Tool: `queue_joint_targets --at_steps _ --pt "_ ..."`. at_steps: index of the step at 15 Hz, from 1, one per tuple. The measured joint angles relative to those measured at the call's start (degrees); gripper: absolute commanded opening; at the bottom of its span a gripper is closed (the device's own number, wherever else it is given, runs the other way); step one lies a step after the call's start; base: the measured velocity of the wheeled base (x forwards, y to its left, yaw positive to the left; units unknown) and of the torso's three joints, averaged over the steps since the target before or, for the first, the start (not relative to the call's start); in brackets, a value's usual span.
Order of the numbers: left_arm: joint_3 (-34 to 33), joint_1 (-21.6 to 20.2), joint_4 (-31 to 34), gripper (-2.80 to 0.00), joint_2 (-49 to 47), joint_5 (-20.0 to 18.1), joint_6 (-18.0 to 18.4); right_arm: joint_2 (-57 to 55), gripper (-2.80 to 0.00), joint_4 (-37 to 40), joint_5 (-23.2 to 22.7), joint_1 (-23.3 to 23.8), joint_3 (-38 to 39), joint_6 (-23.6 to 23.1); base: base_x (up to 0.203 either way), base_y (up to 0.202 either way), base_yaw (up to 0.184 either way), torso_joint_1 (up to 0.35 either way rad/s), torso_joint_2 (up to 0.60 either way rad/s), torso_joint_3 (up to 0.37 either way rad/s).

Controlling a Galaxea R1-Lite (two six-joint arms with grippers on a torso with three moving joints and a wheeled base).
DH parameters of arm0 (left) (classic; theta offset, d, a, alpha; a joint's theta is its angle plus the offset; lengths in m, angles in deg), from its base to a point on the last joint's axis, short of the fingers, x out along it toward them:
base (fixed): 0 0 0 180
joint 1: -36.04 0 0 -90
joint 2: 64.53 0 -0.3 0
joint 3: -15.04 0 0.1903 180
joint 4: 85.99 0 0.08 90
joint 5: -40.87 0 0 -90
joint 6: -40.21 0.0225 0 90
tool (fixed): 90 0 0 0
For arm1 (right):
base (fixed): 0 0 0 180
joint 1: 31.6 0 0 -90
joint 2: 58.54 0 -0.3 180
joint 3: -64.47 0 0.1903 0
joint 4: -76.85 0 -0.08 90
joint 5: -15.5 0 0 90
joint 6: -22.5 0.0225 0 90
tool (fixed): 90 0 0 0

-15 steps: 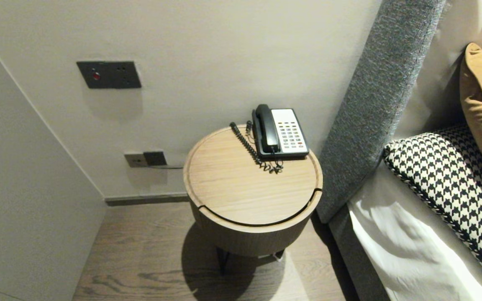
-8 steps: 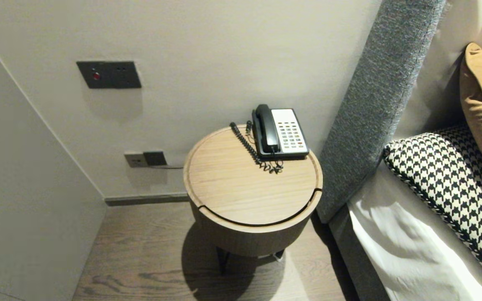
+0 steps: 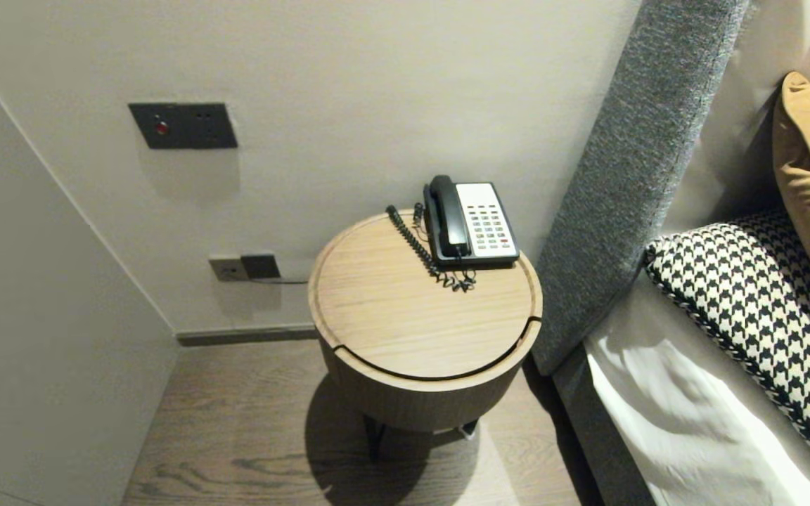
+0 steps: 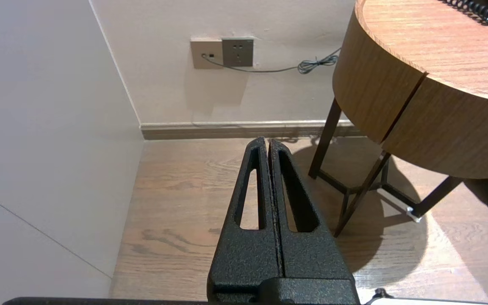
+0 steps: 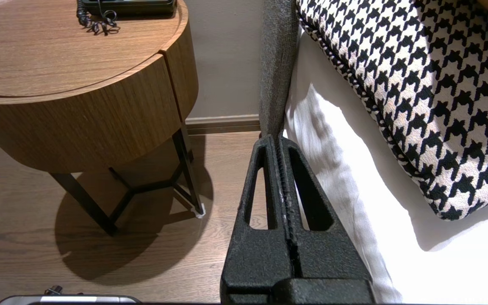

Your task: Open the nightstand drawer

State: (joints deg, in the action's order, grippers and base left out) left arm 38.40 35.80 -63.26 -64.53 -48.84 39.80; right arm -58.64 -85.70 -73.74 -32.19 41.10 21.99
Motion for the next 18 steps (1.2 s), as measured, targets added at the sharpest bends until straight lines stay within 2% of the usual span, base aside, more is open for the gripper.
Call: queue_joint_targets --at_steps 6,10,14,18 --pt "0.1 0.0 0.3 -2.80 0.0 0.1 0.3 0.0 -2.80 0.0 0.0 0.0 0.0 0.0 0.000 0.000 0.000 0.000 0.00 0.000" --pt "1.8 -0.1 3.9 -2.80 0.0 0.1 0.9 0.0 -2.80 -0.1 -0.1 -0.1 0.0 -0.2 0.000 0.000 0.000 0.000 0.00 0.000" --pt "12.7 0.0 10.6 -2.80 -4.3 -0.3 1.0 0.0 -2.80 -0.3 -0.5 -0.1 0.0 -1.9 0.000 0.000 0.000 0.000 0.00 0.000" --pt "27.7 -0.1 12.7 -2.80 -17.1 0.1 1.0 0.0 -2.80 0.1 -1.3 -0.1 0.0 -3.2 0.000 0.000 0.000 0.000 0.00 0.000"
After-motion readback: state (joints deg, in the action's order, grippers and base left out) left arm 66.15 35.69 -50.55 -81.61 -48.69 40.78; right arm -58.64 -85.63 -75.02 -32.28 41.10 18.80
